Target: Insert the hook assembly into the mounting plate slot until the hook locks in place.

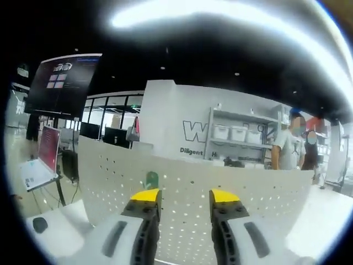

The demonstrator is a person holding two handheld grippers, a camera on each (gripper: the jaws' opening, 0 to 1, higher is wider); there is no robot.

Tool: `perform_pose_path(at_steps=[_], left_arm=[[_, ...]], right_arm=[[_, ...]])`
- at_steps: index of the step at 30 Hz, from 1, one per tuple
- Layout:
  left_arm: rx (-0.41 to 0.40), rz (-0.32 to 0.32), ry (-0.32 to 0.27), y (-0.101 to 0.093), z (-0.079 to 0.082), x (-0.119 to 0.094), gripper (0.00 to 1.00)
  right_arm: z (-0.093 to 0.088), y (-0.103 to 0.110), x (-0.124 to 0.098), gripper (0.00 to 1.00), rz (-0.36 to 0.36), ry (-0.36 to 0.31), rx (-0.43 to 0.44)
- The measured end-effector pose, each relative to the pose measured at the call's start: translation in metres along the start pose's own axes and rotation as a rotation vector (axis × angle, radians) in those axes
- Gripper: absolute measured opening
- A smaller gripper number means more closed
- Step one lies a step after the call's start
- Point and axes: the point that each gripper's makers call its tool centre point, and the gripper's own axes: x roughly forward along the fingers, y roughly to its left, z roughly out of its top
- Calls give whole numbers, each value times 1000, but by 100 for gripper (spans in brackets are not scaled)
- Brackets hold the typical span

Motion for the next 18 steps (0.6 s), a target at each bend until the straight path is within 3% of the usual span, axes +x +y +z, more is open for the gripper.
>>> perform_pose_path(at_steps=[6,18], left_arm=[[23,9,11,-5,-2,1,100],[8,54,57,6,-18,-10,100]], right_arm=[[-27,0,-23,33,24,58,1],[-85,1,-77,34,106,190,4]])
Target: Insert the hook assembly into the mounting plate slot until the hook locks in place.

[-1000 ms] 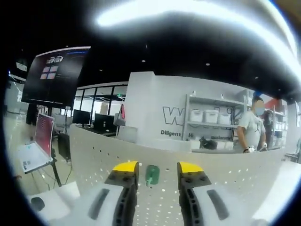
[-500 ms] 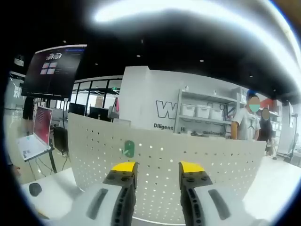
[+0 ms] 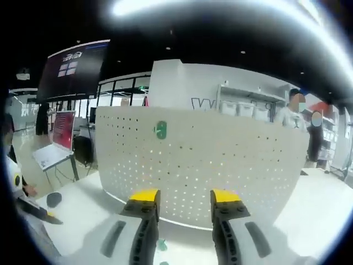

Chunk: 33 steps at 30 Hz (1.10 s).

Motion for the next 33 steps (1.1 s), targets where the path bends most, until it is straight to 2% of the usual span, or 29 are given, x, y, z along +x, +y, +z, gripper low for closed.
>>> perform_pose_path(at_steps=[7,9,12,18,33], left_arm=[[4,10,7,1,1,0,100],[9,7,10,0,2,2,100],[11,3,17,-2,0,3,100],[8,1,44,-4,-7,4,100],[9,1,63,-11,-18,1,100]], right_arm=[[-38,5,-27,34,52,83,-19],[-48,12,-37,34,100,111,-35],[-59,14,-52,34,109,130,-71],[-87,17,-74,33,137,198,-50],[-118,33,-94,32,197,273,-26]])
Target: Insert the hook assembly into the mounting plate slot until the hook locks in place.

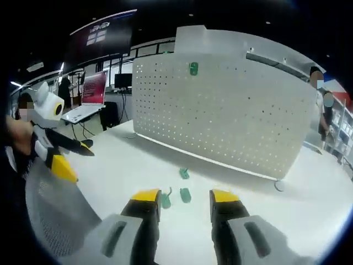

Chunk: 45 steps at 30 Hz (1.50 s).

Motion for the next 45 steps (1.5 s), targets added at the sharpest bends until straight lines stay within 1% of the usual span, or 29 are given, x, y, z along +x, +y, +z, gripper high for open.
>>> perform_pose_path(at_steps=[9,11,14,19,22,28,29,30,35,45], left_arm=[[-14,14,5,4,-6,-3,100],[-15,14,4,4,-6,-3,100],[-18,17,7,5,-7,-2,100],[-21,18,7,6,-6,0,100],[-24,20,11,8,-7,1,99],[-31,28,24,15,-9,3,99],[-31,29,25,15,-9,3,99],[-30,32,30,17,-9,4,99],[-34,33,38,21,-7,8,99],[-31,33,58,30,-5,15,99]], right_arm=[[-8,7,2,32,25,16,18],[-13,7,6,32,29,25,21],[-20,9,13,31,35,43,51],[-20,12,24,31,47,48,50],[-18,11,32,31,52,40,62],[-19,11,56,31,65,53,95],[-19,12,58,31,66,53,95],[-19,13,64,31,72,59,93],[-17,15,84,30,93,68,84],[-11,16,128,29,121,90,104]])
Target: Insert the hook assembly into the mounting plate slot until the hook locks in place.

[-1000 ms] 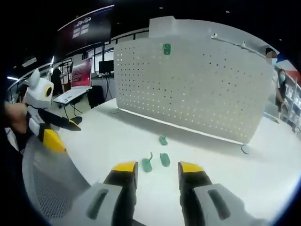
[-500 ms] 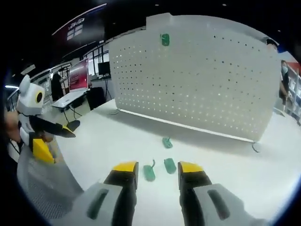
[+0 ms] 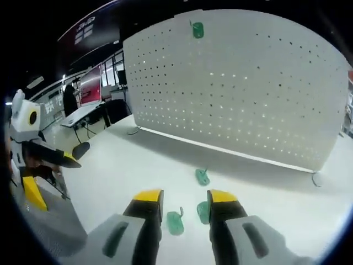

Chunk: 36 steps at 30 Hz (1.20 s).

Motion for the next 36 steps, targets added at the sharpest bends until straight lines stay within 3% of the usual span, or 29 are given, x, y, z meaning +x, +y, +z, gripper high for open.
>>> perform_pose_path(at_steps=[17,19,31,36], left_arm=[[-33,15,20,20,-3,0,99],[-40,16,20,22,-3,0,99],[-69,27,21,30,-4,3,98],[-79,31,26,31,-7,3,98]], right_arm=[[6,-21,74,24,-19,57,129],[8,-20,78,23,-9,62,179],[-4,-27,96,23,-42,129,197],[-1,-31,103,23,-46,128,211]])
